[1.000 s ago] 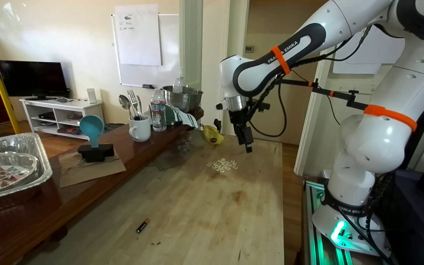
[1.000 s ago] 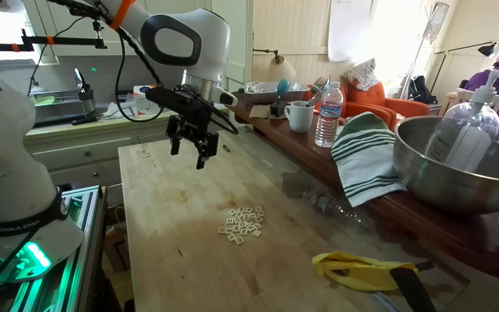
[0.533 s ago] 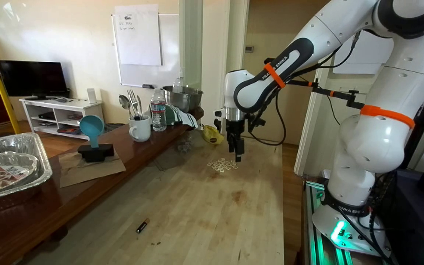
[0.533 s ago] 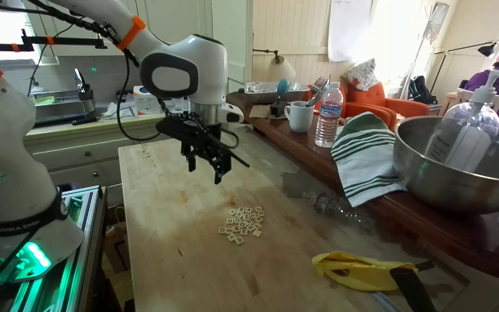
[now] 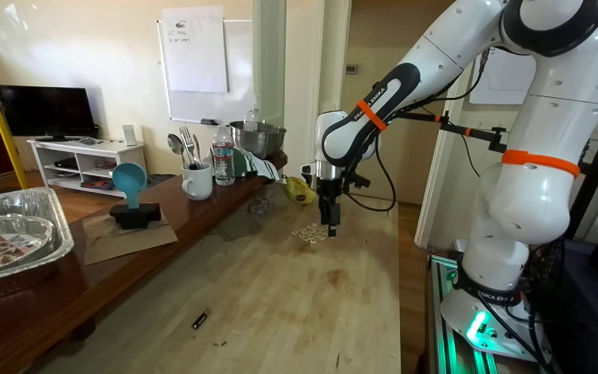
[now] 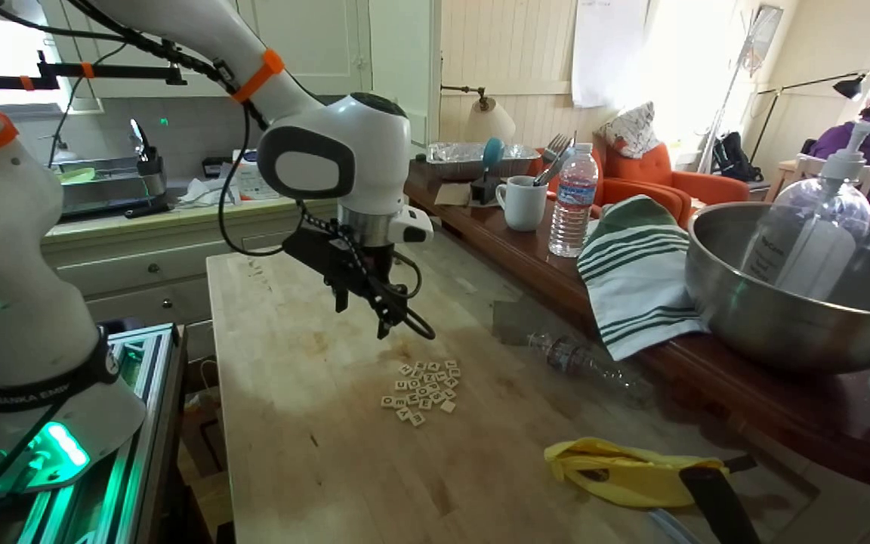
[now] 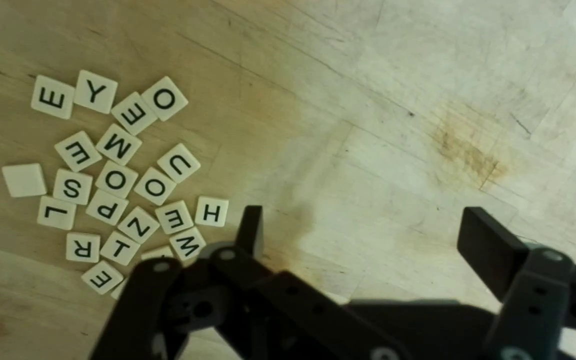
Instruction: Spell the word 'Hue.'
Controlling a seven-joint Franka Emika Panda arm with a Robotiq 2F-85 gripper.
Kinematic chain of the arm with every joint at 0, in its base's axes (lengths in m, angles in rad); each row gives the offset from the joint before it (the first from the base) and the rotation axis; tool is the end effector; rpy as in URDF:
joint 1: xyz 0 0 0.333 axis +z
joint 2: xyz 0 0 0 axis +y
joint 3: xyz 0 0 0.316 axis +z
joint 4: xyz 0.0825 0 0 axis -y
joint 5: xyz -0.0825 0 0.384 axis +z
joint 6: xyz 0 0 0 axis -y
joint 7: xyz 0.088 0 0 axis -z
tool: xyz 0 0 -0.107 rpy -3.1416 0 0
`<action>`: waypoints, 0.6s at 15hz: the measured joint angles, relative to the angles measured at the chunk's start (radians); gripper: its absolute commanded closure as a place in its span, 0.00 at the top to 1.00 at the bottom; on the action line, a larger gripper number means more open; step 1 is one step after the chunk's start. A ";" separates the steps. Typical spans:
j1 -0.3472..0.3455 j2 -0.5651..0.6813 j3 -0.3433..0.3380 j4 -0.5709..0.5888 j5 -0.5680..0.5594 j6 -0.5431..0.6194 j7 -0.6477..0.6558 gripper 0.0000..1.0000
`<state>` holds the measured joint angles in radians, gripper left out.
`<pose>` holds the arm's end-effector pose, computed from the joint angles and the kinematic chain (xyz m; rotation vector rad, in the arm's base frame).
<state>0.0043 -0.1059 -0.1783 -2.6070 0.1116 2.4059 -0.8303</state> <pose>0.4156 -0.0709 0.2818 -2.8931 -0.8504 0.0641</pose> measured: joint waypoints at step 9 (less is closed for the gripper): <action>-0.046 0.110 0.024 0.013 -0.099 0.172 0.133 0.28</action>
<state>-0.0422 0.0040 -0.1544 -2.5938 0.0123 2.5784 -0.6977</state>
